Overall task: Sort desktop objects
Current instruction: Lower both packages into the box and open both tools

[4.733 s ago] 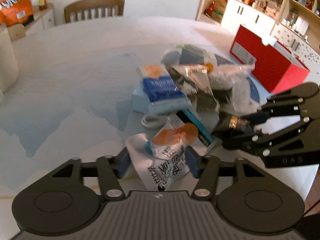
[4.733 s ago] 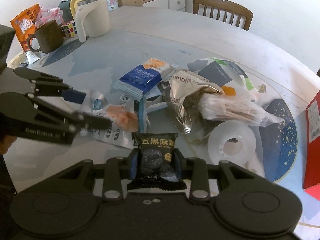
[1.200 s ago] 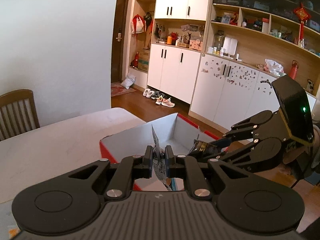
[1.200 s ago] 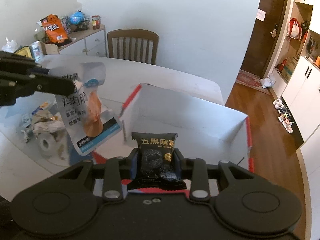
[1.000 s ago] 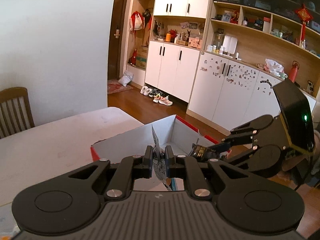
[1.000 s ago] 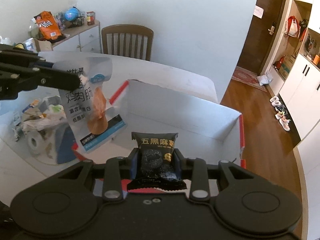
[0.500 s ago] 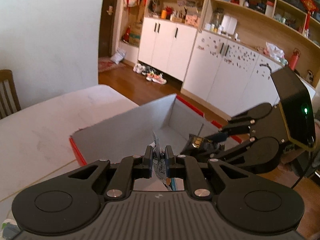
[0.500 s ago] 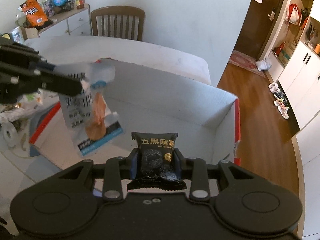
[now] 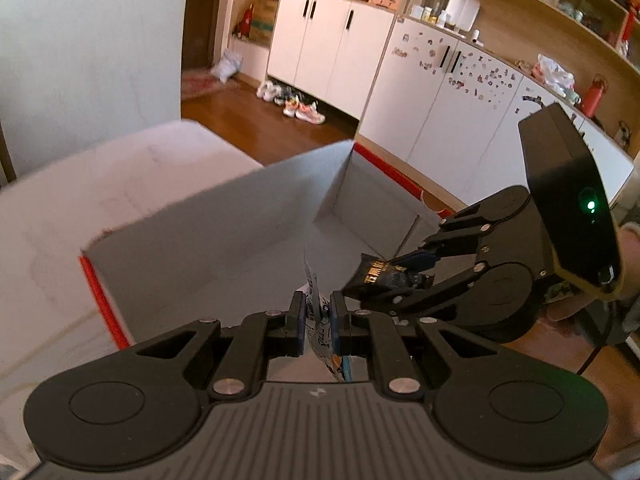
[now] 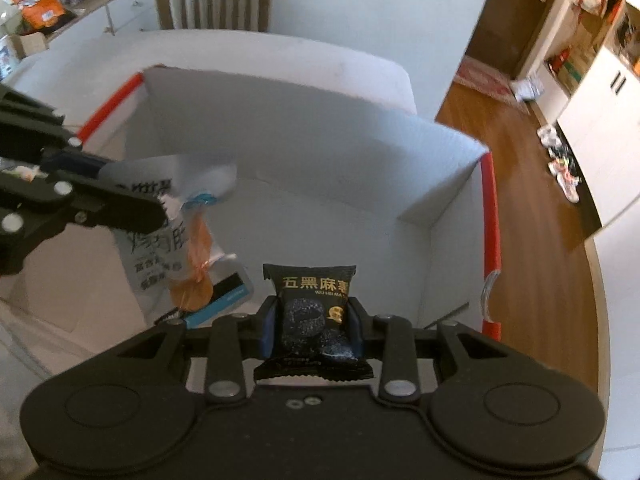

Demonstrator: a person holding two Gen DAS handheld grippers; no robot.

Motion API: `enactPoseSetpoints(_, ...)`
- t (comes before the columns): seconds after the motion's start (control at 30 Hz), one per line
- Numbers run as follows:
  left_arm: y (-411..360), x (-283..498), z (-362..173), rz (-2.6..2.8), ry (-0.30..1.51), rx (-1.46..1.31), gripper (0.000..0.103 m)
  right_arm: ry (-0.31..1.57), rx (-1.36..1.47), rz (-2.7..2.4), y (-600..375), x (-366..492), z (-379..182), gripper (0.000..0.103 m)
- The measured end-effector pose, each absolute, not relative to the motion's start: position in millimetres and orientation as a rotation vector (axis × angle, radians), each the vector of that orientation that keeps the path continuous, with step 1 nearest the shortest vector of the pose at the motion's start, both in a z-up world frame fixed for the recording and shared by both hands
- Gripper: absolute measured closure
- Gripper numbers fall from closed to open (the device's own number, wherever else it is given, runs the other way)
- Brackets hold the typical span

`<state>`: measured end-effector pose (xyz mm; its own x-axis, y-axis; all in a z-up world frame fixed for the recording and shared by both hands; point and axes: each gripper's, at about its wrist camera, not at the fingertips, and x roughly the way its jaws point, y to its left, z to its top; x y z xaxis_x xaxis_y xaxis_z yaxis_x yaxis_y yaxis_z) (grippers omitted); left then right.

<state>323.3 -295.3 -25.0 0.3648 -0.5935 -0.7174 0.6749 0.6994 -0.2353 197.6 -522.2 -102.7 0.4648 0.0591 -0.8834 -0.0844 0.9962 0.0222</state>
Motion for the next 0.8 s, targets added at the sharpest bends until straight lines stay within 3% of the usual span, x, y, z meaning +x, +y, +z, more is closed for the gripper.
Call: enactPoseSetpoints(0.8, -329.7, 348.6, -44.6, -0.735, 1.066, 0.221, 0.093, 1.186, -0.037, 0.124, -515.9, 213.7, -121.6, 0.065)
